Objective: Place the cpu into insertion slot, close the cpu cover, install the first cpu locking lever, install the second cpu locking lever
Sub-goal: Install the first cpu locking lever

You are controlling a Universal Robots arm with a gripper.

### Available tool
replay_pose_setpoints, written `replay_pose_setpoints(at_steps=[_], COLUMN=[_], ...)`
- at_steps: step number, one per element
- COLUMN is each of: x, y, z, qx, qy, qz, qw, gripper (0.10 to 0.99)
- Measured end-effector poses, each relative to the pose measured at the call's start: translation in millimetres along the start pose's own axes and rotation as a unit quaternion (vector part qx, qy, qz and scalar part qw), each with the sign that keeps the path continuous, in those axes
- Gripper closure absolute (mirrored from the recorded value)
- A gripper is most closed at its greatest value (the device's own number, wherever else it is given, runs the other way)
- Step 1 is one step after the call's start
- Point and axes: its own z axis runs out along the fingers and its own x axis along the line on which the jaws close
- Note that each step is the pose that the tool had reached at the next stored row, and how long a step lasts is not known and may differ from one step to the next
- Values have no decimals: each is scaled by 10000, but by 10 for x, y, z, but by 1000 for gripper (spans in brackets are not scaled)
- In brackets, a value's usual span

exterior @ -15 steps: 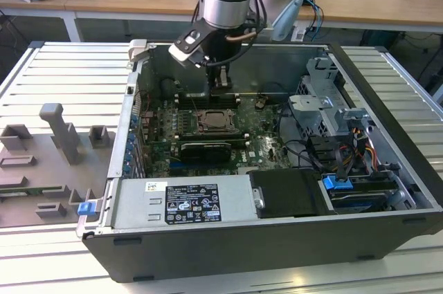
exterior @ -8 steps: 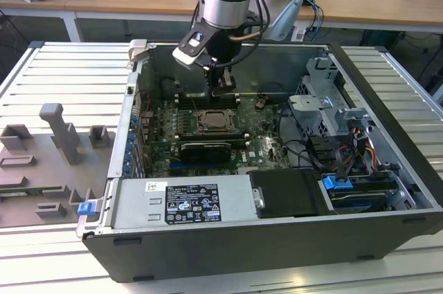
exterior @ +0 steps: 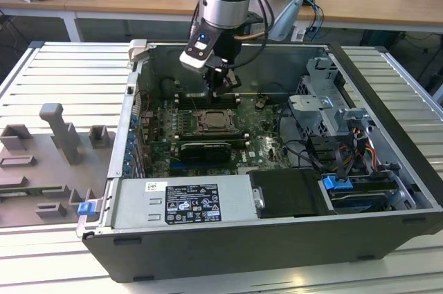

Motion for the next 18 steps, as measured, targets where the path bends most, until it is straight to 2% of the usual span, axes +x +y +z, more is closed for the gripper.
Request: replay_pose_setpoints(at_steps=[18], x=[0], y=[0], z=[0], qx=[4], qy=[-22], qz=[-535], qw=[9986], gripper=[980])
